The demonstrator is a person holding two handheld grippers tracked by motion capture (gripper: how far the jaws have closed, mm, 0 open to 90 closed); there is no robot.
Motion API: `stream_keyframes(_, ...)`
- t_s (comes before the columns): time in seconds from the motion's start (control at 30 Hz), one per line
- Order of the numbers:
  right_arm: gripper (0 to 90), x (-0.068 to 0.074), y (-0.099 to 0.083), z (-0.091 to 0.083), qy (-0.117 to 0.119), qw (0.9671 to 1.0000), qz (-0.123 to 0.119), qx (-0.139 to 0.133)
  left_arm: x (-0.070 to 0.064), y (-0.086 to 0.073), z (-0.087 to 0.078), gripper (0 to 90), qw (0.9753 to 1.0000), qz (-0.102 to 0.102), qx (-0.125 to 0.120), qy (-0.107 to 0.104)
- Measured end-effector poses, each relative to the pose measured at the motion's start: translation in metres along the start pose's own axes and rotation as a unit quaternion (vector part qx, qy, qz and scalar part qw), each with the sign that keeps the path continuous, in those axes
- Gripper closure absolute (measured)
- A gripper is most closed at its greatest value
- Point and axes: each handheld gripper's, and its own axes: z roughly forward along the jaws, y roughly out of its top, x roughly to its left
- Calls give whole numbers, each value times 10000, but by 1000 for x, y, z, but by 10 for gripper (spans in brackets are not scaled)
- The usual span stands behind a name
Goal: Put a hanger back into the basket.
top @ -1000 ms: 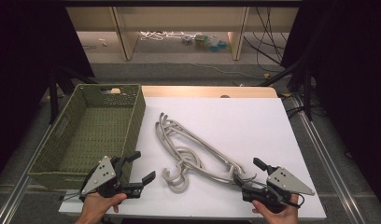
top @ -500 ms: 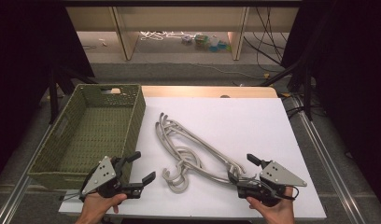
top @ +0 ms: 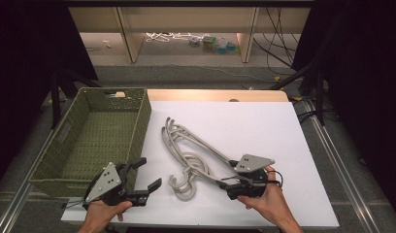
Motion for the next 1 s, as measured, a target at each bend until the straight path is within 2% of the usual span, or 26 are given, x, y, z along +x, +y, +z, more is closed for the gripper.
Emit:
stream_keyframes(0.07,296,-1,0,12,76,9993,-70,370,0,0,0,176,10000,3,14,2)
stream_keyframes(0.13,311,-1,-1,17,44,9994,-110,338,0,0,0,176,10000,8,8,0)
stream_keyframes(0.27,379,-1,0,33,292,9960,-249,808,1,0,1,177,10000,19,30,-6)
stream_keyframes(0.3,407,0,0,41,287,9947,-285,947,1,-1,1,178,10000,15,30,-6)
stream_keyframes(0.33,407,0,0,41,287,9947,-285,947,1,-1,1,178,10000,22,39,-3)
stream_keyframes(0.47,476,-4,0,56,322,9909,-361,1255,0,-1,1,182,10000,38,88,9)
stream_keyframes(0.63,582,-5,2,65,404,9874,-491,1448,0,-2,3,186,9999,1,136,36)
stream_keyframes(0.67,595,-6,2,67,437,9864,-510,1501,0,-2,4,187,10000,26,85,0)
stream_keyframes(0.83,698,-7,0,70,484,9827,-645,1664,0,-3,5,201,9995,142,285,71)
stream_keyframes(0.9,724,-7,-1,70,507,9823,-672,1673,0,-3,6,202,9995,124,299,41)
stream_keyframes(0.93,776,-7,-1,70,612,9807,-766,1689,-1,-3,7,205,9994,116,316,37)
stream_keyframes(0.97,776,-7,-1,70,612,9807,-766,1689,-2,-3,7,205,9994,97,326,31)
stream_keyframes(1.0,795,-7,0,69,674,9803,-812,1670,-2,-3,9,206,9993,165,329,-11)
